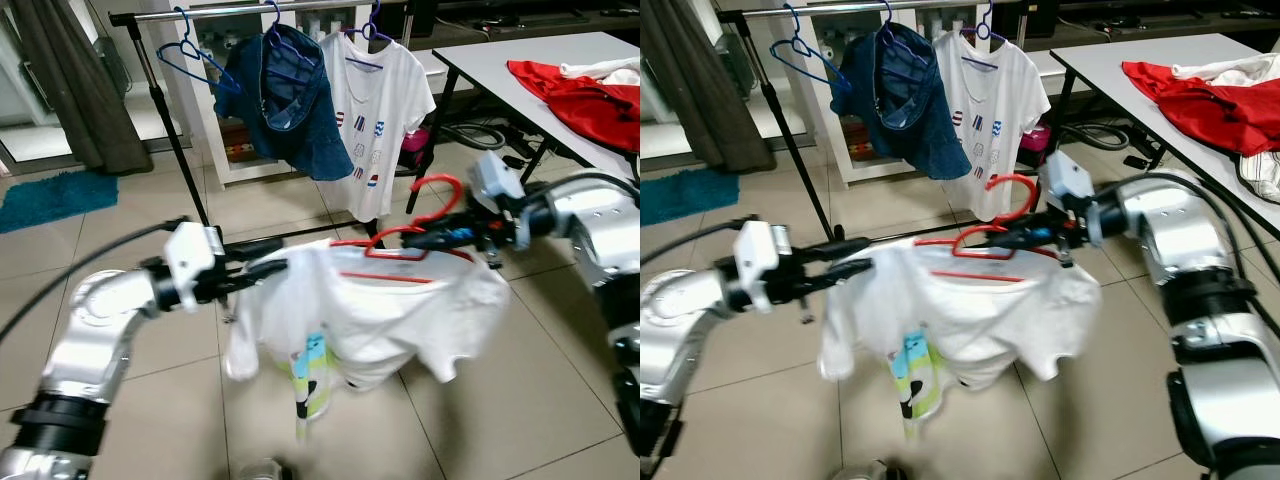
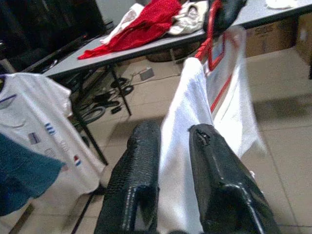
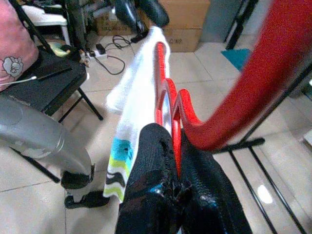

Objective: Hang hanger

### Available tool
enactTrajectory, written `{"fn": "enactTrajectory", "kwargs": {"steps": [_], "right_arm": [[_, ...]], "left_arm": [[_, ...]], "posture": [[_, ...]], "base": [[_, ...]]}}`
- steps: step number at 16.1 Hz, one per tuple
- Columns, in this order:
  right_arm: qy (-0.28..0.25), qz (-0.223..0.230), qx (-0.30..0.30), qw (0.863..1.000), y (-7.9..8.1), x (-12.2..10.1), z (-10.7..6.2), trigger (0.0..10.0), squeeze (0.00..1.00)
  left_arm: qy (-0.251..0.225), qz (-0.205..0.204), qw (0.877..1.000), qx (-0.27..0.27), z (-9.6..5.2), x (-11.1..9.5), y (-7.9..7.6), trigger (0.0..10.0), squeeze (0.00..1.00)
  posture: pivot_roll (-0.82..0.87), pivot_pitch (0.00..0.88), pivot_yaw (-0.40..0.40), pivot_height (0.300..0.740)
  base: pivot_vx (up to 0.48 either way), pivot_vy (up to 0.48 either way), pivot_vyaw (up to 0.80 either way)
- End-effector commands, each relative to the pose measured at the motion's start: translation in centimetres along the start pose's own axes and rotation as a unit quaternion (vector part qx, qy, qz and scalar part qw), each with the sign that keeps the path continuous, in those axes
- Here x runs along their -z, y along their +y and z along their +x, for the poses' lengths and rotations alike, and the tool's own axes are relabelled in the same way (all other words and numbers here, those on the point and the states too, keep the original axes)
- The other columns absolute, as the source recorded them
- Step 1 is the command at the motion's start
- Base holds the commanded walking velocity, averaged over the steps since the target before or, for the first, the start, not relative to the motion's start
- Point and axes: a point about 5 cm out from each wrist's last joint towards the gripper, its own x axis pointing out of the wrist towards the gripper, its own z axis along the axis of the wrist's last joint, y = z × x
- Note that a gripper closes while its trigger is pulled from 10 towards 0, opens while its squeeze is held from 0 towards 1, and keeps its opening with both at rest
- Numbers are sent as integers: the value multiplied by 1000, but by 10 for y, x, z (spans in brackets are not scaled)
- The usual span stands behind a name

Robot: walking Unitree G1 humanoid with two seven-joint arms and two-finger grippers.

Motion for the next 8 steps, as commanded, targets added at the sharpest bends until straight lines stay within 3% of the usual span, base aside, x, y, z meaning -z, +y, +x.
{"fn": "enactTrajectory", "kwargs": {"steps": [1, 5, 7, 8], "right_arm": [[-4, -18, 5, 1000, -1, -8, -5, 0, 0], [-7, 4, 9, 1000, 0, -4, -4, 0, 0], [-13, 29, 34, 999, 1, 0, -2, 0, 0], [-31, 51, 103, 993, 2, 11, 5, 0, 0]], "left_arm": [[8, 0, 1000, -9, -9, 2, 3, 10000, 1000], [24, 0, 999, -47, -29, 5, 10, 10000, 1000], [26, -15, 993, -110, -40, 6, 17, 10000, 1000], [60, -83, 981, -168, -46, 18, 11, 10000, 1000]], "posture": [[-126, 0, 50, 740], [-123, 0, 58, 740], [-119, 0, 59, 740], [-110, 0, 55, 740]], "base": [[0, 0, 0], [0, 0, 0], [0, 0, 0], [0, 0, 0]]}}
